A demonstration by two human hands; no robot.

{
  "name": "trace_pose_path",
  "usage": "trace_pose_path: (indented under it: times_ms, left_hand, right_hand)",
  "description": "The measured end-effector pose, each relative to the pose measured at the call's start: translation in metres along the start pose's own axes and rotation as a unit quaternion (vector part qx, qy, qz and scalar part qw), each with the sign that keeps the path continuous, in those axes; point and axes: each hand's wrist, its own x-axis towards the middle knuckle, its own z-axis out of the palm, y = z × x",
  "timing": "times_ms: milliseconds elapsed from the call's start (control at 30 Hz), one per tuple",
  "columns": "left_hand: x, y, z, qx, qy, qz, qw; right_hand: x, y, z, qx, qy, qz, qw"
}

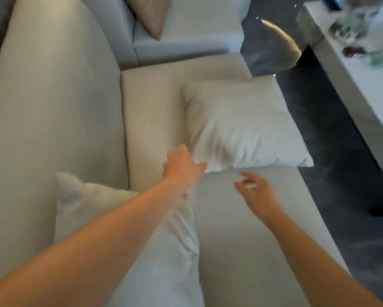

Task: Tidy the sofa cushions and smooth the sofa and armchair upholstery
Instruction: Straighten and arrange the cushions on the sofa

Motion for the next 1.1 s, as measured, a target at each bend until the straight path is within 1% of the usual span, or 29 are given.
trace_pose_path:
  times_ms: [33, 67, 100, 167, 200, 267, 300, 333, 400, 467, 600, 667, 733, 833, 900, 967, 1100]
  left_hand:
    - [0.021, 0.000, 0.006, -0.001, 0.020, -0.008, 1.000]
    - [0.041, 0.000, 0.013, -0.004, 0.033, -0.010, 0.999]
    - [0.059, -0.002, 0.020, -0.009, 0.034, -0.008, 0.999]
    - [0.089, -0.006, 0.036, -0.062, 0.011, 0.010, 0.998]
    - [0.101, -0.010, 0.046, -0.118, -0.006, 0.014, 0.993]
    - [0.114, -0.020, 0.069, -0.245, -0.030, 0.011, 0.969]
    - [0.119, -0.026, 0.082, -0.276, -0.028, 0.019, 0.960]
    - [0.122, -0.032, 0.092, -0.279, -0.017, 0.033, 0.960]
    - [0.124, -0.040, 0.102, -0.241, 0.016, 0.055, 0.969]
    - [0.122, -0.036, 0.099, -0.208, 0.048, 0.064, 0.975]
    - [0.102, -0.005, 0.062, -0.172, 0.078, 0.046, 0.981]
    - [0.087, 0.009, 0.020, -0.153, 0.097, 0.056, 0.982]
    - [0.070, 0.019, -0.030, -0.112, 0.132, 0.082, 0.981]
    - [0.045, 0.024, -0.111, -0.067, 0.184, 0.131, 0.972]
    - [0.030, 0.018, -0.159, -0.035, 0.212, 0.135, 0.967]
    - [0.017, 0.001, -0.194, -0.006, 0.213, 0.110, 0.971]
    - [-0.006, -0.072, -0.217, 0.080, 0.132, 0.047, 0.987]
  right_hand:
    - [0.028, -0.011, -0.016, -0.040, 0.068, -0.033, 0.996]
    - [0.054, -0.016, -0.029, -0.077, 0.109, -0.039, 0.990]
    - [0.077, -0.019, -0.039, -0.109, 0.124, -0.019, 0.986]
    - [0.115, -0.013, -0.045, -0.135, 0.106, 0.038, 0.984]
    - [0.129, -0.003, -0.040, -0.141, 0.095, 0.054, 0.984]
    - [0.147, 0.023, -0.022, -0.132, 0.094, 0.064, 0.985]
    - [0.150, 0.037, -0.014, -0.123, 0.105, 0.066, 0.985]
    - [0.151, 0.050, -0.008, -0.118, 0.115, 0.061, 0.984]
    - [0.149, 0.067, -0.006, -0.108, 0.111, 0.048, 0.987]
    - [0.145, 0.068, -0.014, -0.106, 0.095, 0.047, 0.989]
    - [0.131, 0.033, -0.030, -0.034, 0.087, 0.070, 0.993]
    - [0.118, 0.007, -0.026, 0.029, 0.071, 0.085, 0.993]
    - [0.102, -0.023, -0.012, 0.098, 0.041, 0.101, 0.989]
    - [0.081, -0.082, 0.025, 0.234, -0.003, 0.123, 0.964]
    - [0.065, -0.128, 0.057, 0.296, -0.025, 0.136, 0.945]
    - [0.046, -0.171, 0.091, 0.322, -0.045, 0.144, 0.935]
    - [0.002, -0.233, 0.154, 0.341, -0.141, 0.166, 0.914]
